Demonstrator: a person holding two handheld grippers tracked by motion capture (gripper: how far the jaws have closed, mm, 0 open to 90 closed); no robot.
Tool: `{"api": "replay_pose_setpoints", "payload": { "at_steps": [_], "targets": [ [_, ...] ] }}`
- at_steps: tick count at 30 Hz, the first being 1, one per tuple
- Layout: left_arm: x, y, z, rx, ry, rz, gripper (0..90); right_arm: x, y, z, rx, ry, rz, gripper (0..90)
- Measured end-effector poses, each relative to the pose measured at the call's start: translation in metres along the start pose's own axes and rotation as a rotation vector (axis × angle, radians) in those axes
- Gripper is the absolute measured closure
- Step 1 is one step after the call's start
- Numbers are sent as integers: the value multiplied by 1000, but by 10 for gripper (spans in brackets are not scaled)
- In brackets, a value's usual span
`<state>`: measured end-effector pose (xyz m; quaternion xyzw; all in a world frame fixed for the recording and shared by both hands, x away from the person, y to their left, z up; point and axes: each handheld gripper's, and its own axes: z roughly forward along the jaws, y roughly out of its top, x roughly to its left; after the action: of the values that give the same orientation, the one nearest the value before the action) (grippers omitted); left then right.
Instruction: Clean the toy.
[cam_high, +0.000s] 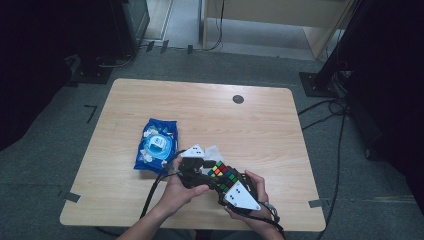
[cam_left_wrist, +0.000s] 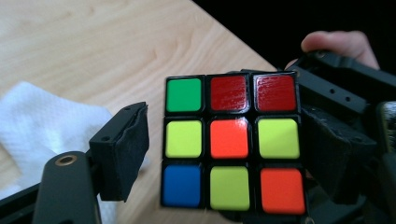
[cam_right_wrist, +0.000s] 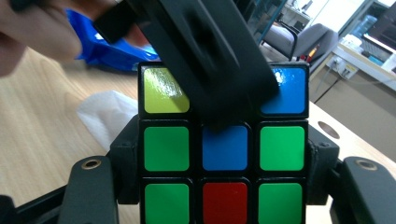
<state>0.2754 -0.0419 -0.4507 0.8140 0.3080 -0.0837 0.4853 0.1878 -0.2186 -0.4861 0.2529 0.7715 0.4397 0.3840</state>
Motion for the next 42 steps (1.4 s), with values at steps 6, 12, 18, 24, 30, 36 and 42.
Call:
{"api": "replay_pose_setpoints", "payload": {
  "at_steps": [6, 12, 18, 24, 30, 36, 42],
  "targets": [
    [5, 0, 0, 17, -78, -38, 328, 5, 3, 1, -12, 0, -16, 347],
    [2, 1, -4, 6, -68, -28, 341, 4, 3, 0, -35, 2, -14, 345],
    [7, 4, -12, -26, -124, -51, 342, 1, 0, -1, -38, 5, -6, 337],
    [10, 5, -15, -29, -158, -61, 342, 1, 0, -1, -44, 6, 1, 340],
    [13, 6, -17, -26, -207, -65, 340, 2, 3, -5, -56, -2, -9, 346],
    [10, 8, -19, -11, -148, -16, 318, 3, 4, -3, -38, -2, -19, 347],
    [9, 11, -27, -37, -93, 3, 310, 2, 2, -1, -13, -17, -19, 348]
  ]
}}
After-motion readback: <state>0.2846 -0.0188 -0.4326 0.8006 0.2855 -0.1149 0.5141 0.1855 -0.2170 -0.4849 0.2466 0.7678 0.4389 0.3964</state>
